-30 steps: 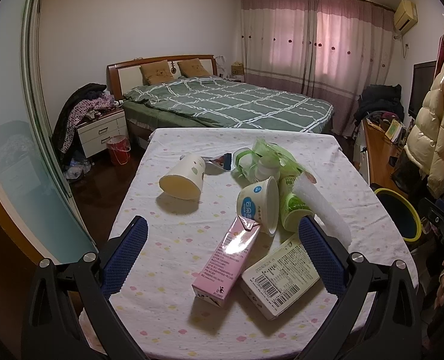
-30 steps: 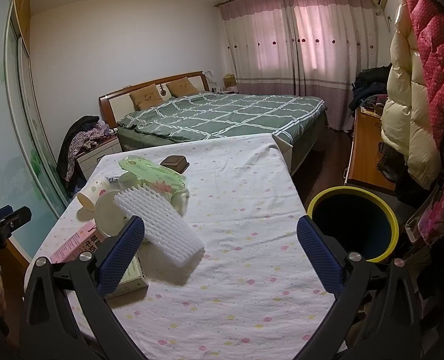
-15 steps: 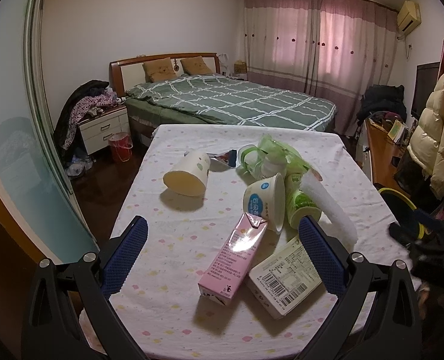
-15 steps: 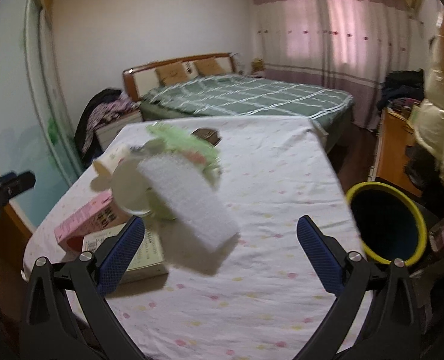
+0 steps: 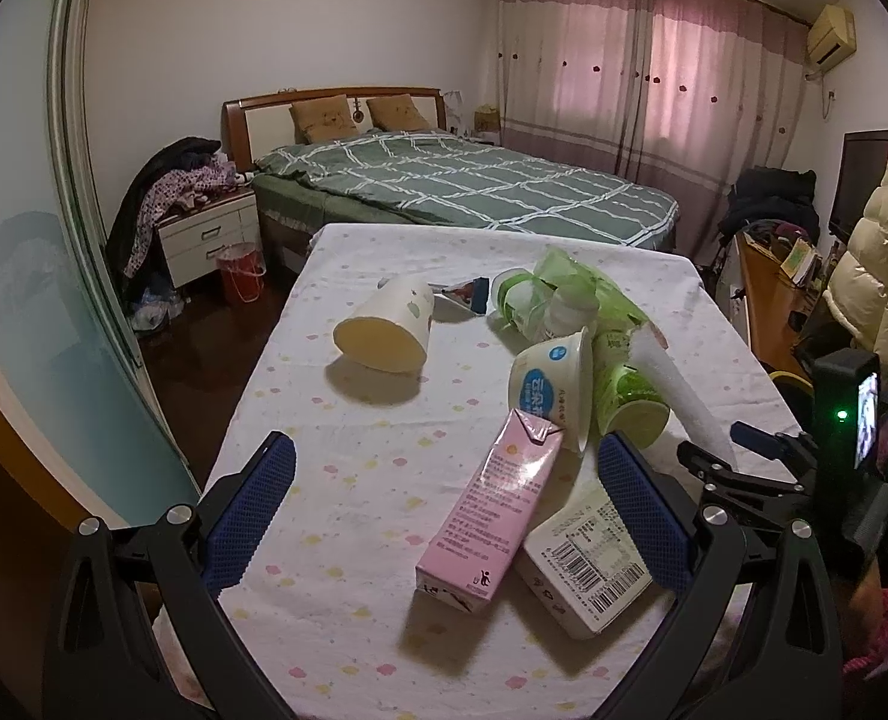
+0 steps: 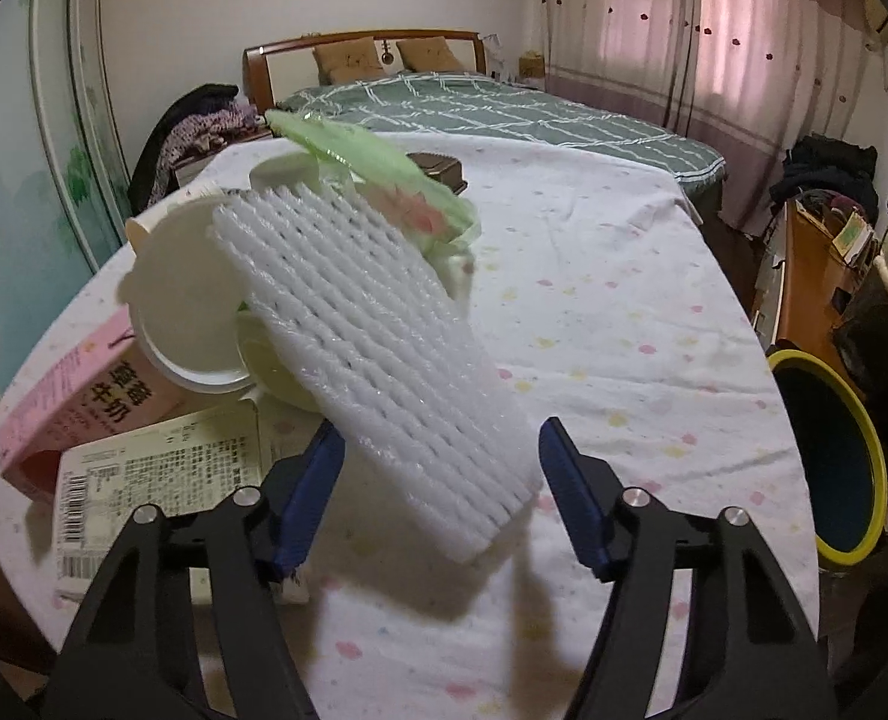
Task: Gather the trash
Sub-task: 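Grasp the white foam fruit net with the right gripper, then carry the foam net over the yellow bin and open the right gripper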
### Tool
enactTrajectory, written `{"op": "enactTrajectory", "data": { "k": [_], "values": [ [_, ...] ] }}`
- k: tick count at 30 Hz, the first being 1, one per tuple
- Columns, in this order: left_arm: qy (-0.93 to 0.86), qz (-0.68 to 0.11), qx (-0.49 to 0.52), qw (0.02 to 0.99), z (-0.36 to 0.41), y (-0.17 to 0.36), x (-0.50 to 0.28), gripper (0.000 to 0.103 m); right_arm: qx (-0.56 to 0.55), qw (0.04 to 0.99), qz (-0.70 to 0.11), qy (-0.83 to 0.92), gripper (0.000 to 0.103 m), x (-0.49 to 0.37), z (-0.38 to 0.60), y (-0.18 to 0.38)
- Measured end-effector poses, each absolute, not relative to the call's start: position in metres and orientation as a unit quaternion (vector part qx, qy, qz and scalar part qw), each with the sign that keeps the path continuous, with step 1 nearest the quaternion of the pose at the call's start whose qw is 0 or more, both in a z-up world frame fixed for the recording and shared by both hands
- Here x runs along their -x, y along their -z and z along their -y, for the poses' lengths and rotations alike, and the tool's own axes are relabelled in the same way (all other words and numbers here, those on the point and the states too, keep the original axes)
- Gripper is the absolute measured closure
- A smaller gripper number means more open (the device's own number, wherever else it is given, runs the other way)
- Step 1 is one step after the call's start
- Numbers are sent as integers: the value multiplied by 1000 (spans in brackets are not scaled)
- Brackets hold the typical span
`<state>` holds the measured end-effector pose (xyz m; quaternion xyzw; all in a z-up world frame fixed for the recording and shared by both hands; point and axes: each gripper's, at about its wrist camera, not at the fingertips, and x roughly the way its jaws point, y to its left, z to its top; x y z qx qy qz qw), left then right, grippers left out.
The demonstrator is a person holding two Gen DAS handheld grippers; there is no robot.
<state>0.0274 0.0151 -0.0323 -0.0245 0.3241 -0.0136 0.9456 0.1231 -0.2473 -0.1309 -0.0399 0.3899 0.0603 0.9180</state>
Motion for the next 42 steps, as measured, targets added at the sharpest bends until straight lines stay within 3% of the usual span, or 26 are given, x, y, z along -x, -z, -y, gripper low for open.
{"op": "enactTrajectory", "data": {
  "k": [1, 4, 9, 25, 33, 42],
  "values": [
    [14, -326, 25, 945, -15, 33, -28, 4, 43, 918, -390, -59, 58, -125, 246, 132],
    [17, -328, 25, 944, -15, 35, -31, 4, 44, 921, -383, -52, 76, -125, 247, 131],
    [24, -327, 24, 944, -15, 38, -36, 4, 32, 928, -365, -71, 87, -111, 256, 117],
    [62, -334, 8, 940, 12, 47, -40, 4, -46, 939, -338, -29, 89, -84, 350, 80],
    [71, -341, 4, 938, 21, 54, -46, 4, -100, 916, -364, 134, 89, -124, 462, 108],
    [87, -355, -2, 931, 32, 65, -51, 4, -184, 868, -422, 187, 89, -157, 541, 154]
  ]
}}
